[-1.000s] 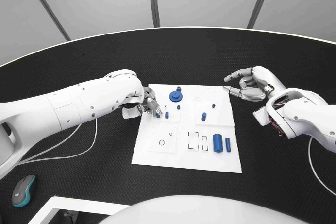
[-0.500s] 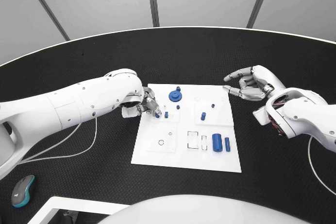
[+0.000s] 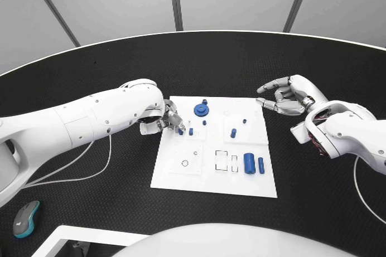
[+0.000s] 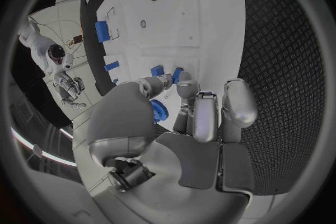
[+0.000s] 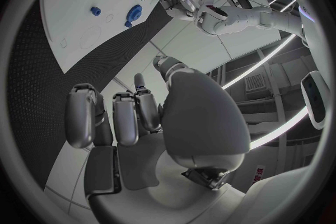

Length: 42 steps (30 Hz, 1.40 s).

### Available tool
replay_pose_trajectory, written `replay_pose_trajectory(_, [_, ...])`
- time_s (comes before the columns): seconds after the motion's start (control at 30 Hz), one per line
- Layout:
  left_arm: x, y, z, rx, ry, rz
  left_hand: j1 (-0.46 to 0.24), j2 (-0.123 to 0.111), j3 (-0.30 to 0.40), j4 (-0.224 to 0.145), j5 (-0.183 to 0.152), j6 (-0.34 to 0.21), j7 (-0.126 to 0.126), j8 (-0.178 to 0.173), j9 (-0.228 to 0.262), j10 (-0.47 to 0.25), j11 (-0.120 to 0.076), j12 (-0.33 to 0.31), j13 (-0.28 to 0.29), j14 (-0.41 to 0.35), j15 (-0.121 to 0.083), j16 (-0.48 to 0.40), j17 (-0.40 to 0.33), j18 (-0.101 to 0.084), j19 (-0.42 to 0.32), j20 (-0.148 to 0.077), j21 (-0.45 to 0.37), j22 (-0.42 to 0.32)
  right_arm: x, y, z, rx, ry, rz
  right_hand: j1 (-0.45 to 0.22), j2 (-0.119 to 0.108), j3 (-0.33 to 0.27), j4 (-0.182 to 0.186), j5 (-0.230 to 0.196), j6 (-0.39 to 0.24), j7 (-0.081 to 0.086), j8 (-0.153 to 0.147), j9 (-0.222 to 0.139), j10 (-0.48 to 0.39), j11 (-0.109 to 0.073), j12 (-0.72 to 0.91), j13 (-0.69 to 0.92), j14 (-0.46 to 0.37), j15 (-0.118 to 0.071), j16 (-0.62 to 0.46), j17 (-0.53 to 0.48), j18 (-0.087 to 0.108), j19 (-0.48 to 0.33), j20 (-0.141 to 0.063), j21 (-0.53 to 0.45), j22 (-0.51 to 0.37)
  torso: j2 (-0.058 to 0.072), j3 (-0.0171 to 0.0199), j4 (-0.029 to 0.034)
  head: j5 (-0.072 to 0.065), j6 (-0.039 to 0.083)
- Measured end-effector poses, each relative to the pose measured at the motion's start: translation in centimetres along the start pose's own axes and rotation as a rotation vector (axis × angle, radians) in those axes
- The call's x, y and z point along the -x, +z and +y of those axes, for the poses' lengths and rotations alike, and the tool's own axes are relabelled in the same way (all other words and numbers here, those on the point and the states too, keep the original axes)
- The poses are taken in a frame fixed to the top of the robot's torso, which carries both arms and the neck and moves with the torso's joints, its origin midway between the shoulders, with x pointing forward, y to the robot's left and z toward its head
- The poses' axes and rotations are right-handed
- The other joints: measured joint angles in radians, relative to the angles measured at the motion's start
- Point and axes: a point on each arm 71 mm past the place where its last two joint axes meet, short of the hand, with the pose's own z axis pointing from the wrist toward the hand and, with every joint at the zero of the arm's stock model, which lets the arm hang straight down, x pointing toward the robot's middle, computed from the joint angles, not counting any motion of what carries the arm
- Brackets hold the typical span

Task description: Assemble the parts on the task board

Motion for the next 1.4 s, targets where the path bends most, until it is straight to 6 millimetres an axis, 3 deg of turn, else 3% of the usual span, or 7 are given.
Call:
replay_pose_trajectory(0.1, [-0.01, 0.05, 0.06, 0.001, 0.001, 0.011, -0.010, -0.010, -0.007, -0.008, 0.000, 0.005, -0.005, 0.000, -0.004, -0.001, -0.001, 0.000, 0.000, 0.000, 0.000, 0.000, 0.000, 0.000, 0.003, -0.003, 0.000, 0.001, 0.01, 0.00, -0.01, 0.000, 0.000, 0.000, 0.000, 0.000, 0.000, 0.000, 0.000, 0.000, 0.000, 0.000, 0.000, 0.000, 0.000, 0.000, 0.000, 0.000, 0.000, 0.000, 0.000, 0.000, 0.000, 0.000, 0.000, 0.000, 0.000, 0.0005, -0.0001, 0.000, -0.001])
replay_pose_trajectory(0.33, [-0.01, 0.16, 0.10, 0.005, 0.001, 0.023, -0.015, -0.032, -0.039, 0.014, 0.000, 0.009, -0.009, -0.007, -0.015, -0.001, 0.000, 0.000, -0.003, 0.004, -0.003, 0.000, 0.000, 0.000, 0.003, -0.003, 0.000, 0.001, 0.02, -0.02, 0.00, 0.002, 0.000, 0.000, 0.000, 0.000, 0.000, 0.000, 0.000, 0.000, 0.000, 0.000, 0.000, 0.000, 0.000, 0.000, 0.000, 0.000, 0.000, 0.000, 0.000, 0.000, 0.000, 0.000, 0.000, 0.000, -0.001, 0.0007, -0.0001, -0.002, -0.001])
replay_pose_trajectory(1.1, [0.14, 0.37, 0.46, 0.026, -0.012, 0.014, -0.021, -0.048, -0.115, 0.053, 0.001, 0.025, -0.025, 0.008, -0.028, 0.003, -0.004, 0.000, -0.007, 0.000, -0.007, 0.000, 0.000, 0.000, 0.010, -0.010, 0.004, 0.017, 0.08, -0.01, -0.01, 0.005, -0.001, -0.004, 0.000, 0.000, 0.000, 0.000, 0.000, 0.000, 0.000, 0.000, 0.000, 0.000, 0.000, 0.000, 0.000, 0.000, 0.000, 0.000, 0.000, 0.000, 0.000, 0.000, 0.000, 0.000, -0.001, 0.0002, -0.0001, -0.004, 0.002])
replay_pose_trajectory(1.2, [0.15, 0.36, 0.49, 0.027, -0.012, 0.013, -0.023, -0.050, -0.137, 0.068, 0.001, 0.025, -0.025, 0.010, -0.032, 0.003, -0.004, 0.008, -0.007, 0.000, -0.007, 0.000, 0.000, 0.000, 0.010, -0.010, 0.004, 0.021, 0.08, 0.00, -0.01, 0.005, -0.001, -0.005, 0.000, 0.000, 0.000, 0.000, 0.000, 0.000, 0.000, 0.000, 0.000, 0.000, 0.000, 0.000, 0.000, 0.000, 0.000, 0.000, 0.000, 0.000, 0.000, 0.000, 0.000, 0.000, 0.000, 0.0000, 0.0005, -0.005, 0.002])
replay_pose_trajectory(1.4, [0.17, 0.36, 0.54, 0.026, -0.016, 0.009, -0.023, -0.050, -0.249, 0.126, 0.001, 0.025, -0.025, 0.011, -0.042, 0.003, -0.004, 0.012, -0.006, 0.000, -0.007, 0.000, 0.000, 0.000, 0.013, -0.013, 0.009, 0.028, 0.07, 0.03, -0.02, 0.005, -0.002, -0.005, 0.000, 0.000, 0.000, 0.000, 0.000, 0.000, 0.000, 0.000, -0.001, 0.000, 0.000, 0.000, 0.001, 0.000, 0.000, 0.000, 0.000, 0.000, 0.000, 0.000, 0.000, 0.000, 0.000, -0.0001, 0.0008, -0.005, 0.002])
